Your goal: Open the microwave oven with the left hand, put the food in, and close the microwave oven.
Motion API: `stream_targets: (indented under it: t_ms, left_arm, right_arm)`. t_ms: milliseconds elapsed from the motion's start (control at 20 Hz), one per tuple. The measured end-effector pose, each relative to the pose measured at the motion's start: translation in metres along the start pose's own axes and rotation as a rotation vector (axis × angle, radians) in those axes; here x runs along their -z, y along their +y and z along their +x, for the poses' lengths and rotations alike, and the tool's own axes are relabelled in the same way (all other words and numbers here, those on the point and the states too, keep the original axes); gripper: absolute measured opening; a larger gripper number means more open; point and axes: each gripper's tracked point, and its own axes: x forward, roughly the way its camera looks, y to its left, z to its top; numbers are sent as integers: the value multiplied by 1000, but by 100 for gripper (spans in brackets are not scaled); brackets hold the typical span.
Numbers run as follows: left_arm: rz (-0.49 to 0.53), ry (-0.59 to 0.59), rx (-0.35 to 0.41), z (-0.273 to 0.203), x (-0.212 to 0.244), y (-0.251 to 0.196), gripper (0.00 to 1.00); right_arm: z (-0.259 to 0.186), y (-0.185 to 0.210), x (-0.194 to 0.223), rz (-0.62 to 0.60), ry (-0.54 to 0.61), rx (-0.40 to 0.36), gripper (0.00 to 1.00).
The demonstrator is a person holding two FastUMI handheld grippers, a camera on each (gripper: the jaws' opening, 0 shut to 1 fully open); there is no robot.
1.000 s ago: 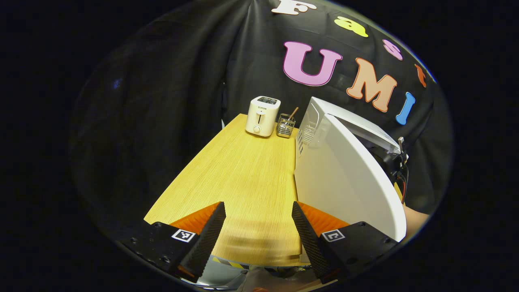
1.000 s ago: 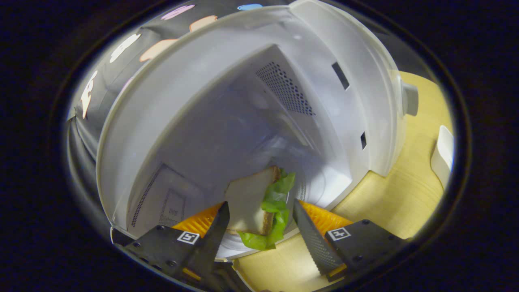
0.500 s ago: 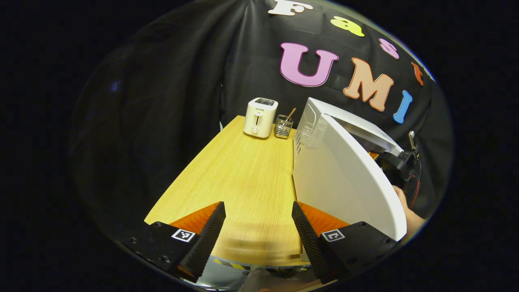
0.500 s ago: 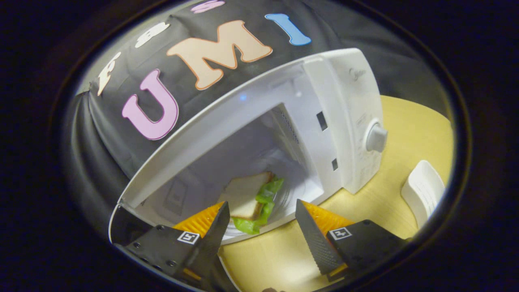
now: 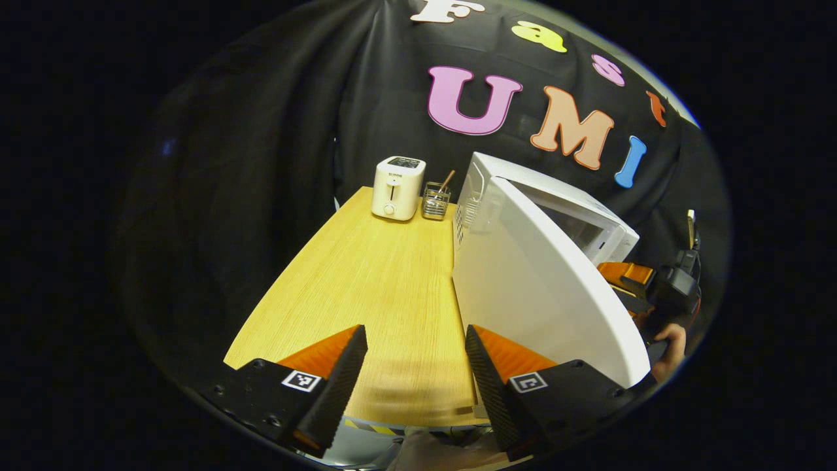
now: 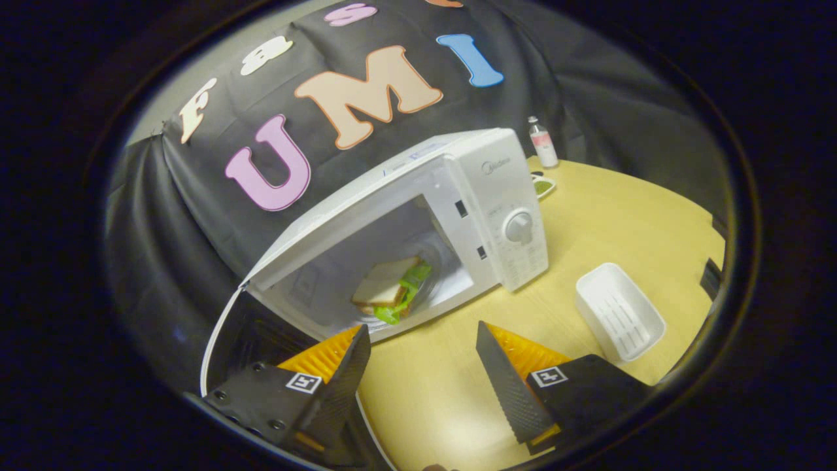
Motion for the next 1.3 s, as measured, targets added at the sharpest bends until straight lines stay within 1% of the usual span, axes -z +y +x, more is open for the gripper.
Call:
stream_targets:
  t_ms: [50,100,150,250,300,350,400,450,500,550,600,650,750,850,1000,1300]
  left_arm:
    - [12,6,-6,1,1,0,79]
    - [29,8,-12,1,1,0,72]
    - [51,10,-21,2,1,1,61]
    - [91,19,-35,3,3,1,37]
    - [102,14,-39,3,1,0,30]
    - [108,12,-47,4,1,-1,10]
    - [111,22,-62,4,3,0,13]
    - [104,36,-57,3,6,-3,1]
    - [97,43,-40,2,7,-10,1]
    - [98,39,-29,1,6,-15,0]
    - [108,37,-23,0,5,-20,0]
    - [122,37,-16,-2,6,-24,0]
    - [140,36,-2,-1,6,-33,0]
    - [145,40,12,-2,8,-42,0]
    - [148,45,18,-2,8,-53,0]
    - [150,50,31,0,6,-79,1]
  right_arm:
    - [-10,-8,0,-28,-5,15,99]
    - [-20,-15,0,-51,-11,28,100]
    - [-30,-21,0,-69,-15,38,100]
    - [-48,-40,3,-95,-14,86,99]
    - [-57,-46,3,-101,-16,102,91]
    - [-65,-53,1,-102,-24,117,91]
    - [-72,-59,-1,-102,-32,128,99]
    - [-80,-64,-4,-107,-42,138,100]
    - [-88,-69,-7,-119,-54,145,100]
    - [-95,-74,-11,-136,-66,153,91]
    - [-101,-80,-15,-154,-78,162,91]
    - [-107,-84,-20,-162,-88,169,100]
    - [-116,-91,-26,-156,-100,175,100]
    - [-124,-102,-31,-162,-115,201,100]
    - [-134,-113,-37,-170,-129,220,99]
    - [-149,-144,-53,-135,-145,243,99]
